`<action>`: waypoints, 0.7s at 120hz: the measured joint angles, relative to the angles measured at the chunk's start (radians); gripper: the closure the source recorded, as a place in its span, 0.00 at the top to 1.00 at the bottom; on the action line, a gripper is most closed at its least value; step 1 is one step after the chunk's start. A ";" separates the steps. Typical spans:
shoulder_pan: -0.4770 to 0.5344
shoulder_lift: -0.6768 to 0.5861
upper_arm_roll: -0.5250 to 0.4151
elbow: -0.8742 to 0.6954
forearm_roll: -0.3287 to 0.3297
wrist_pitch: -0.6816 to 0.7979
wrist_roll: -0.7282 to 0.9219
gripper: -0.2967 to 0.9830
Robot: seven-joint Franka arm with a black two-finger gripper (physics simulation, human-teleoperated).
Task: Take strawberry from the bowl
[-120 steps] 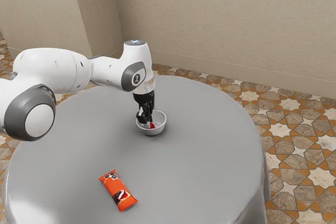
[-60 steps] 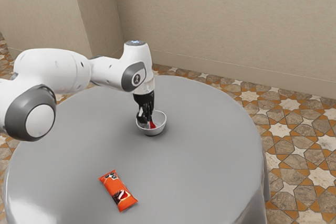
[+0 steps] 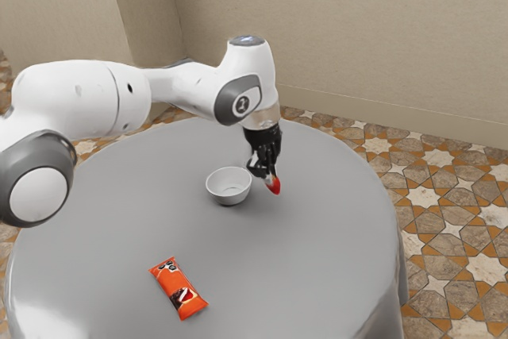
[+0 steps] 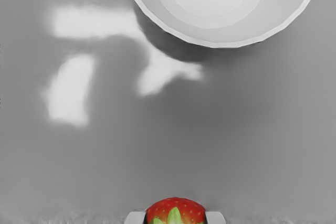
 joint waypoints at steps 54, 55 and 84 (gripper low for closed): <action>-0.010 0.028 -0.026 0.006 0.006 0.031 0.000 0.61; -0.010 0.022 -0.026 0.006 0.008 0.027 0.002 0.61; 0.000 -0.292 0.071 0.015 0.056 -0.178 0.395 0.72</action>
